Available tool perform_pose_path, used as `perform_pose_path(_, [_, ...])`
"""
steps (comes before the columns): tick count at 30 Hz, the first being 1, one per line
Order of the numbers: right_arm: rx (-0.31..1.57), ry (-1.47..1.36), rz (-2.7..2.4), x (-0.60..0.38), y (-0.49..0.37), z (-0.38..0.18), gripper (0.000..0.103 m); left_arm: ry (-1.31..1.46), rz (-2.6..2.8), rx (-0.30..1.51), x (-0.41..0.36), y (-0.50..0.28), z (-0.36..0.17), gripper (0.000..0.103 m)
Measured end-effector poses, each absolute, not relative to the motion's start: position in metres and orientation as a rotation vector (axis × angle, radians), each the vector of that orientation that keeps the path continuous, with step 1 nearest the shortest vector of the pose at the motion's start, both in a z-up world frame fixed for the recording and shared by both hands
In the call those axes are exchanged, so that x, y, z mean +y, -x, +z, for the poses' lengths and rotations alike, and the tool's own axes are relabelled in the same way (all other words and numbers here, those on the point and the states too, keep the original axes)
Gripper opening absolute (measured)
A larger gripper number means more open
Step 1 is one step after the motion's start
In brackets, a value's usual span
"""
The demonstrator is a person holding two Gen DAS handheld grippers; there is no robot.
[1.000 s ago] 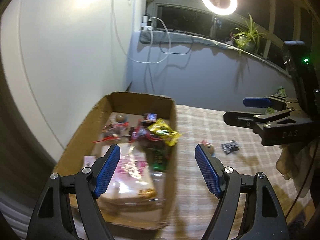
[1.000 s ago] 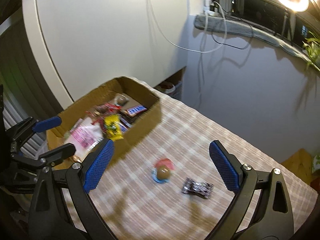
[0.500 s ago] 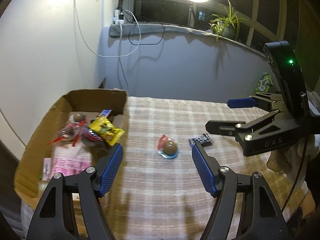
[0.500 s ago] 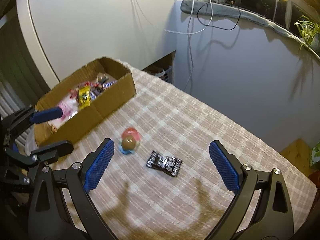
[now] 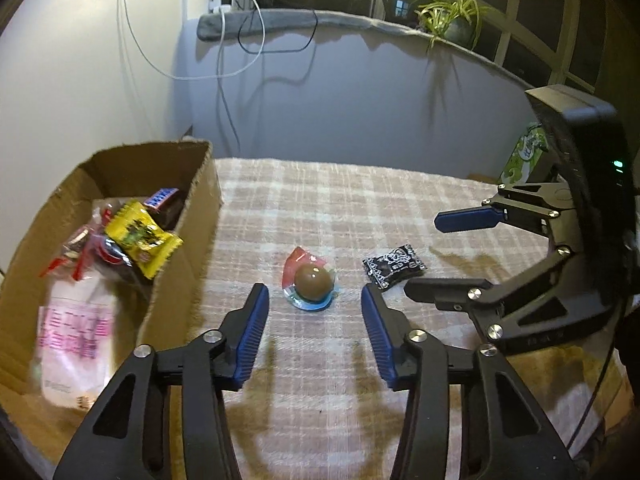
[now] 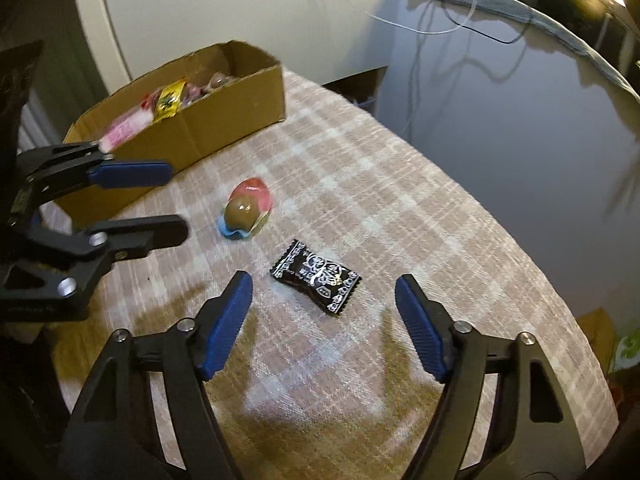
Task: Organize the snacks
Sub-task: 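Grasp the chocolate egg with the left tool while the right tool grasps the black candy pack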
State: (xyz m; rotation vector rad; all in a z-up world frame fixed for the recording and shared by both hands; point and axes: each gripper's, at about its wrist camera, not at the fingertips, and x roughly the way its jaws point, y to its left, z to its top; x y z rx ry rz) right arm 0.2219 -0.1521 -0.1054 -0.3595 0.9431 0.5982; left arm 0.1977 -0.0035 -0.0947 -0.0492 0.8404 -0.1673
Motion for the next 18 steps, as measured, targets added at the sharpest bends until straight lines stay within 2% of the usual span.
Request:
perform_pose_path(12, [0.95, 0.464, 0.644, -0.141, -0.234, -0.127, 0.071, 0.054, -0.151, 0.876, -0.006, -0.216, -0.109, 0.043])
perform_pose_path(14, [0.952, 0.472, 0.653, -0.14, -0.235, -0.129, 0.066, 0.052, -0.148, 0.879, -0.006, -0.217, -0.111, 0.043])
perform_pose_path(18, [0.946, 0.465, 0.671, -0.138, -0.238, -0.129, 0.062, 0.05, -0.144, 0.888, -0.006, -0.222, -0.114, 0.043])
